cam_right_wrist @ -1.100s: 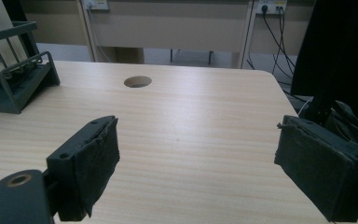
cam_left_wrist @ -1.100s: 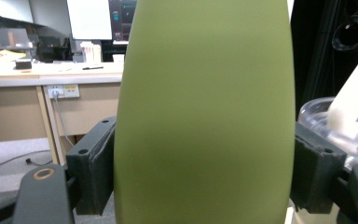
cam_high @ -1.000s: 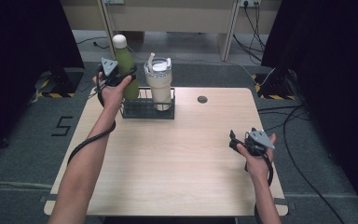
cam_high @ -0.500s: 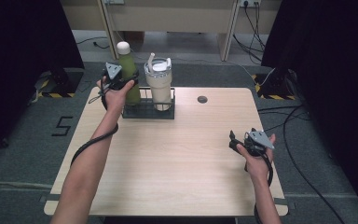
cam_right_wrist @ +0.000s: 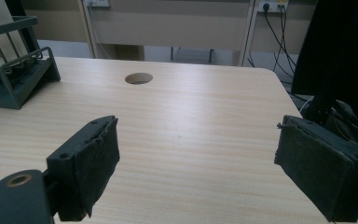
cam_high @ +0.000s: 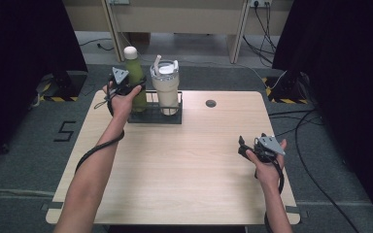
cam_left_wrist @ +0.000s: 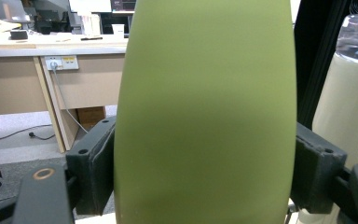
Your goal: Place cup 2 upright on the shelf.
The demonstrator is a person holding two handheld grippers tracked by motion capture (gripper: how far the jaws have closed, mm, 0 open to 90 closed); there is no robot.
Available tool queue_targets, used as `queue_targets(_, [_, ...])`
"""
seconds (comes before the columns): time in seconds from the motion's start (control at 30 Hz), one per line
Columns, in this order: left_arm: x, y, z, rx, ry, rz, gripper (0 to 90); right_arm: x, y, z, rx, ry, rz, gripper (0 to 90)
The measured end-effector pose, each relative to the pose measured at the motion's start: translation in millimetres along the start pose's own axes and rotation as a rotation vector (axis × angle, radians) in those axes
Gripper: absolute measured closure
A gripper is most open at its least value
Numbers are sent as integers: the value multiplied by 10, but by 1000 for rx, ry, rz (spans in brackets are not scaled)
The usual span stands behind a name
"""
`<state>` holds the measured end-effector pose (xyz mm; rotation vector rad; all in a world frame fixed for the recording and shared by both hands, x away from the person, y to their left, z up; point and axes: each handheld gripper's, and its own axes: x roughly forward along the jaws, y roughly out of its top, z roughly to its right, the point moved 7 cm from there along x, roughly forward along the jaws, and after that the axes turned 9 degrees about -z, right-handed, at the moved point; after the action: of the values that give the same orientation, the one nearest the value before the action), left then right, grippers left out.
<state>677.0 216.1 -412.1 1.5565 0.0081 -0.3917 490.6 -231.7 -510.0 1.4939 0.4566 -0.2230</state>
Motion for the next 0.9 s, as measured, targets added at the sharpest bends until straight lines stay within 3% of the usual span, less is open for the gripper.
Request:
queue_targets(0.47, [15,-22,35,3,-46,-13,205,-16,-2,8,7,0,-2,131])
queue_targets(0.57, [12,-32,27,-15,-45,-7,199,-17,-1,5,7,1,-1,131])
queue_targets(0.9, [-1,-44,17,-3,-56,-20,193,-9,-2,-17,-6,4,-2,131])
